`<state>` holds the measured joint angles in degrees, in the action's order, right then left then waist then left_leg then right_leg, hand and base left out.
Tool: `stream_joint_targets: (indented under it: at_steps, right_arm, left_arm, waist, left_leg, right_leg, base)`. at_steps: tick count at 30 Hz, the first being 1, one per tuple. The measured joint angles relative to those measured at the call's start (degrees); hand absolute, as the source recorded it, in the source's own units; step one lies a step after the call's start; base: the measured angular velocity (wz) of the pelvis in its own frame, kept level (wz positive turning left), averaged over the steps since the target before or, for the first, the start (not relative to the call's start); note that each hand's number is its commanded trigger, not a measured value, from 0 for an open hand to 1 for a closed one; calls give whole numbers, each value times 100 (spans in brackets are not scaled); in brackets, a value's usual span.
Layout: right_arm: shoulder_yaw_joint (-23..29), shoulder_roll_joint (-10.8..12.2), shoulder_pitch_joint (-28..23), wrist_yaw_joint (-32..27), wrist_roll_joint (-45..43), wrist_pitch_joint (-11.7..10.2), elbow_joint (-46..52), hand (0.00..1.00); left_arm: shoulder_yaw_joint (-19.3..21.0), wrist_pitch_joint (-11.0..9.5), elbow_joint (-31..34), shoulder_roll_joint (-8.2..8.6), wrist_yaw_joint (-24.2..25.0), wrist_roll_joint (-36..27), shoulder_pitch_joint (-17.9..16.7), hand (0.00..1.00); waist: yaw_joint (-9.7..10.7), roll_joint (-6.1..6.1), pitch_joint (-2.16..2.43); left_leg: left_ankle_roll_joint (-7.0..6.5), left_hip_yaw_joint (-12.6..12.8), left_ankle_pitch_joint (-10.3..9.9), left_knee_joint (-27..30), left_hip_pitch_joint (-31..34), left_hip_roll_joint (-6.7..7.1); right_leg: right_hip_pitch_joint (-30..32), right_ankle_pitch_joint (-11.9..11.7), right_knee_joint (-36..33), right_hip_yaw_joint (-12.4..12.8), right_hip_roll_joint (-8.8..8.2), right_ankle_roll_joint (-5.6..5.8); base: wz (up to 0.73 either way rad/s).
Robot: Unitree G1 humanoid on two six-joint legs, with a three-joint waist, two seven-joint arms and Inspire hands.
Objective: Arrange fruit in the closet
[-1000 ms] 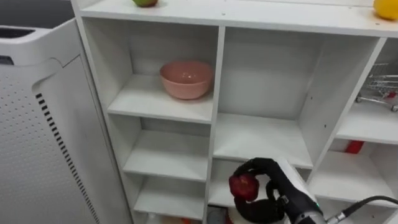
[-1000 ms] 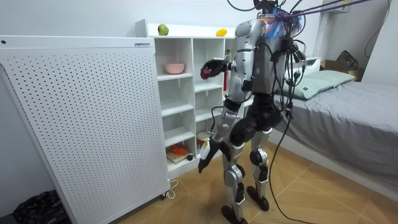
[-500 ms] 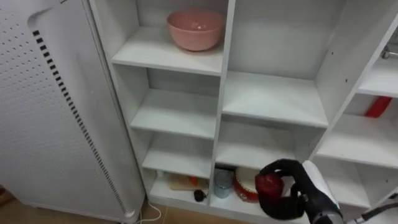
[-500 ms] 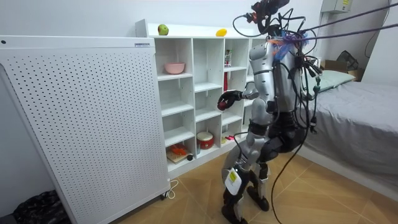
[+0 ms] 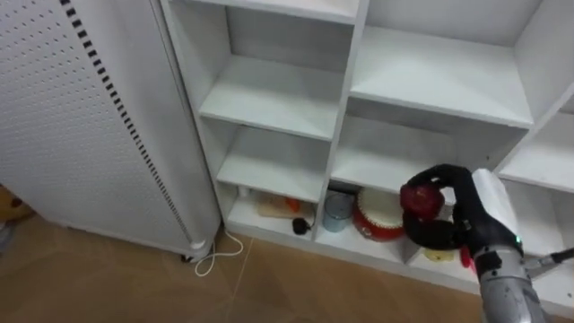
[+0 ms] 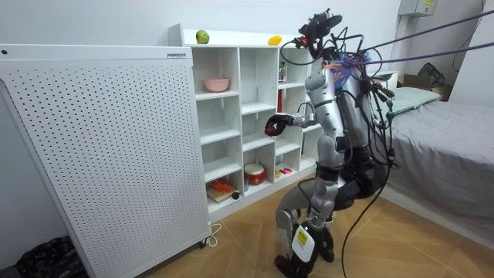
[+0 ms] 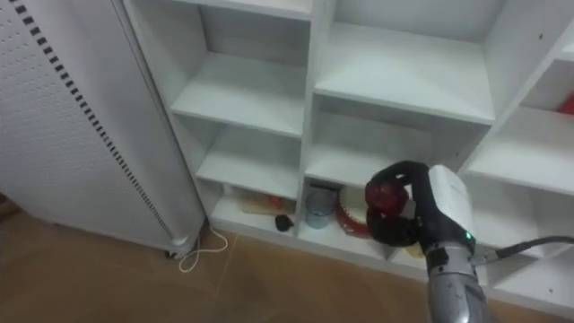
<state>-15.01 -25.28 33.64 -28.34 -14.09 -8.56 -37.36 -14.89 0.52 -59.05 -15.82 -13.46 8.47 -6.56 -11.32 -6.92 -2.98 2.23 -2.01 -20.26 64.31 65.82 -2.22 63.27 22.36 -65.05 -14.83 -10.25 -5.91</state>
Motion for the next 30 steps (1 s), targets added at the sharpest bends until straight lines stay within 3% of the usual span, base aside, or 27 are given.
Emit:
stream_joint_targets:
  at_steps: [4,11,21,24,30]
  right_arm:
    - [-21,-78,120,-159,43,92,-159,100]
    - [-641,-349,655,-378,110,248,-468,100]
    - [-720,-563,1135,-797,270,518,-1279,100]
    - [-861,-703,1276,-898,575,622,-1334,100]
    - [-963,-728,1512,-1170,731,683,-1505,100]
  left_arm:
    - [-115,105,161,-112,-26,-40,-50,0]
    - [-222,175,423,-400,-68,-214,-58,0]
    - [-220,288,451,-529,-106,-224,-58,0]
    - [-220,322,450,-533,-179,-226,-68,0]
    - [-219,421,519,-568,-273,-326,-133,0]
  waist:
    - [-17,-10,-1]
    - [-12,-105,-16]
    - [-281,-147,-41]
    - [-312,-180,-58]
    - [-313,-221,-79]
  left_leg:
    - [-37,-3,-38,125,132,56]
    - [-40,-65,-49,270,512,94]
    - [-57,-127,-136,435,631,203]
    - [-75,-128,-178,474,646,207]
    - [-81,-175,-190,529,660,224]
  right_leg:
    - [101,85,-158,-18,-96,26]
    - [422,116,-297,-85,-177,-13]
    - [507,213,-463,-99,-258,-29]
    - [507,289,-522,-101,-280,9]
    - [476,336,-577,-158,-344,-10]
  base:
    - [12]
    - [3]
    - [3]
    - [8]
    - [5]
